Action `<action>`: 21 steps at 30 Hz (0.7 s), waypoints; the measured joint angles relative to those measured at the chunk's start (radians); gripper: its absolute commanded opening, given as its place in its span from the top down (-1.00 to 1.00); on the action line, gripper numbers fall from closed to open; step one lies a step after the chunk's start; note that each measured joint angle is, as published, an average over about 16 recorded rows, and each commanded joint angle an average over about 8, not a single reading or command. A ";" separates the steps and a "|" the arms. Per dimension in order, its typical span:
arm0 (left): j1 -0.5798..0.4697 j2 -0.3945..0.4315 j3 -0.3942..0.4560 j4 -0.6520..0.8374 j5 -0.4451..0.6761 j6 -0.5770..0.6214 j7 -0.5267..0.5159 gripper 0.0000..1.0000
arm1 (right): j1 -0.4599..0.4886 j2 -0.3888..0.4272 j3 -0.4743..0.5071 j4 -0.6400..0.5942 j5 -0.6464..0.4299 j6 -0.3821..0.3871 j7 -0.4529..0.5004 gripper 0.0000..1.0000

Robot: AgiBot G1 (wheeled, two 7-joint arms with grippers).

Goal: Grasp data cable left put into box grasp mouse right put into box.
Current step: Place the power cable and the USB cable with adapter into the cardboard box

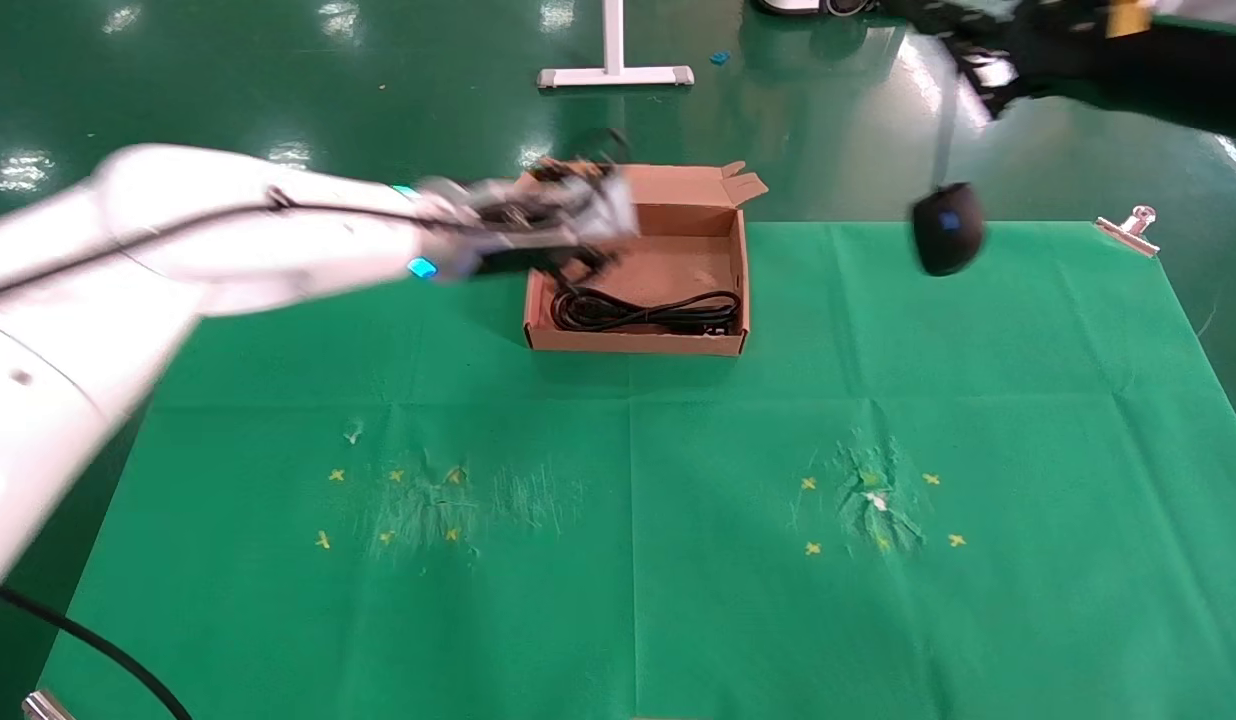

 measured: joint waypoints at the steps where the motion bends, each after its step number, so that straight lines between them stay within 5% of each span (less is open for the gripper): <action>1: -0.006 -0.009 -0.004 0.006 -0.007 0.001 0.005 -1.00 | 0.005 -0.018 -0.005 -0.006 0.007 -0.005 -0.010 1.00; 10: -0.039 -0.082 -0.038 0.024 -0.054 0.021 0.052 -1.00 | 0.042 -0.220 -0.069 -0.127 0.047 -0.036 -0.099 1.00; 21: -0.038 -0.091 -0.043 0.018 -0.060 0.024 0.060 -1.00 | 0.103 -0.445 -0.127 -0.465 0.044 -0.029 -0.278 1.00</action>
